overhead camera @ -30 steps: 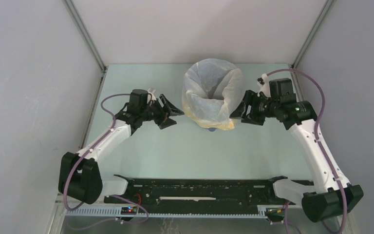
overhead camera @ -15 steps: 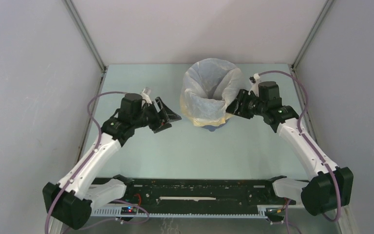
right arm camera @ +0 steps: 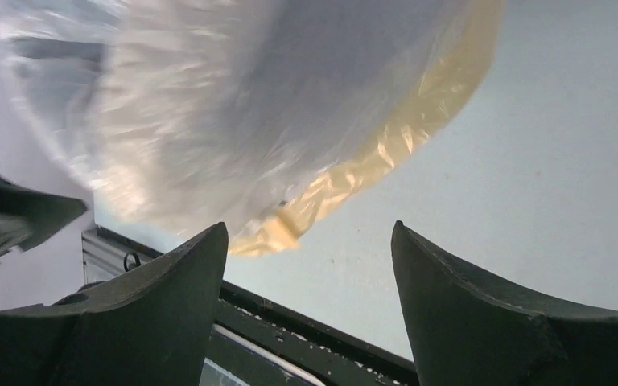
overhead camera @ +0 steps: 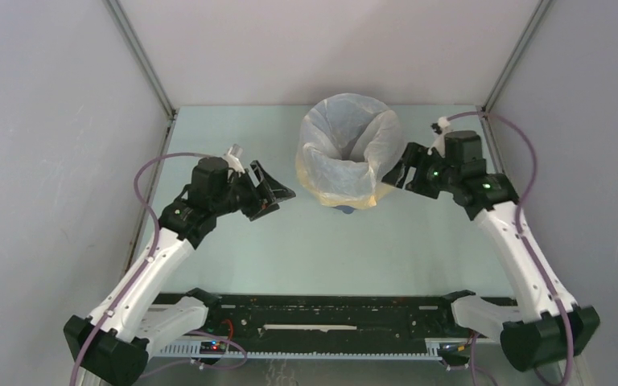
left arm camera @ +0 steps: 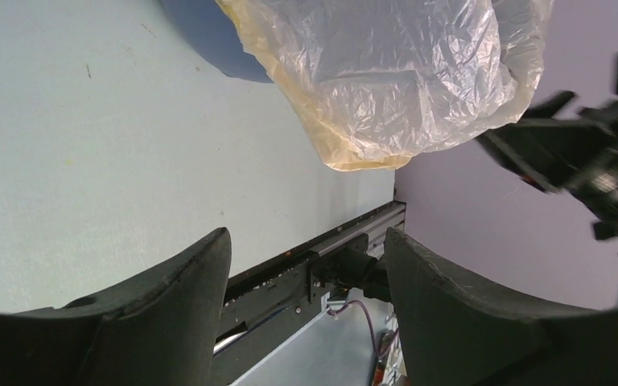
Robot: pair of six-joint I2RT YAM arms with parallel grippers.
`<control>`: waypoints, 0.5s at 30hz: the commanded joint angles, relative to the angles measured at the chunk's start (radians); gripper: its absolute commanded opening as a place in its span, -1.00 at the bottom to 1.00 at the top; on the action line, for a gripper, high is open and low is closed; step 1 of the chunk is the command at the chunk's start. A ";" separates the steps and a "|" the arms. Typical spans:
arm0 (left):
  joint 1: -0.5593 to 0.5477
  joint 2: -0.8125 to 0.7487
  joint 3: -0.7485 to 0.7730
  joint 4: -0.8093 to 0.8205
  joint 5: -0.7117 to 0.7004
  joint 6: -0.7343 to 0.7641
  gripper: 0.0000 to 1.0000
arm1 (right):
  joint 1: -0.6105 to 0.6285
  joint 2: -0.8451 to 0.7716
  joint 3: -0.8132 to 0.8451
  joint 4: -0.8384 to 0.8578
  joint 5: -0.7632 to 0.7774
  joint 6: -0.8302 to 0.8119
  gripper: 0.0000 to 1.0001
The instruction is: Put the trash bags into the trash bin
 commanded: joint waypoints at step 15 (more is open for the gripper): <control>-0.009 0.030 0.067 0.041 0.001 -0.013 0.62 | 0.205 0.619 1.084 -0.459 0.191 -0.173 0.00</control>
